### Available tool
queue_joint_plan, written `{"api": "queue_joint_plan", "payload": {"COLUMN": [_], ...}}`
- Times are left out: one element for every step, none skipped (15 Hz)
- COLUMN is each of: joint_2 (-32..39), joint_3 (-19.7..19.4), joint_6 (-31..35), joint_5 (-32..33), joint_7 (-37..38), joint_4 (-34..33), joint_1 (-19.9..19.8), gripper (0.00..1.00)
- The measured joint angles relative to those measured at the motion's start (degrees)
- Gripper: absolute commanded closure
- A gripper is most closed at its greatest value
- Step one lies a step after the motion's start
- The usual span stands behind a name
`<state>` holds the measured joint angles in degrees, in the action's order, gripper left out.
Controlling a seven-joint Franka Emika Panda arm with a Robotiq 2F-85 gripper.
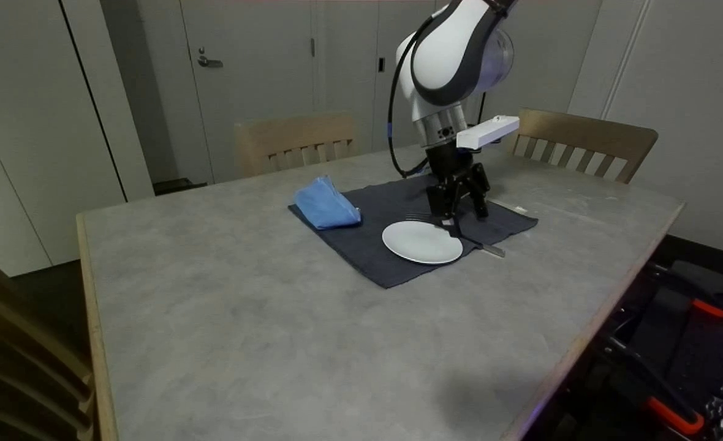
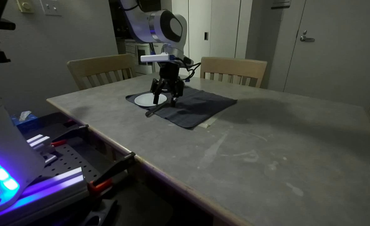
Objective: Wipe the plate with the blue cloth and then put the fork on the plate
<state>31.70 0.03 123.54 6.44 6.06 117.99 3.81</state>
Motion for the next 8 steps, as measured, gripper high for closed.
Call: {"api": "queue_joint_plan", "payload": {"joint_2": [-0.01, 0.00, 0.00, -0.06, -0.20, -0.44, -0.87, -1.48], "joint_3": [0.00, 0.00, 0.00, 0.00, 0.00, 0.01, 0.01, 0.01], "joint_6": [-0.01, 0.00, 0.00, 0.00, 0.02, 0.03, 0.05, 0.07], "joint_5": [0.00, 0.00, 0.06, 0.32, 0.83, 1.32, 2.08, 2.76], "joint_7": [0.00, 0.00, 0.00, 0.01, 0.01, 0.02, 0.02, 0.02], "joint_4": [-0.10, -0.10, -0.11, -0.11, -0.05, 0.06, 0.35, 0.89], "joint_1": [0.04, 0.07, 0.14, 0.33, 0.60, 0.94, 1.32, 1.67], "gripper": [0.00, 0.00, 0.00, 0.00, 0.00, 0.00, 0.00, 0.00]}}
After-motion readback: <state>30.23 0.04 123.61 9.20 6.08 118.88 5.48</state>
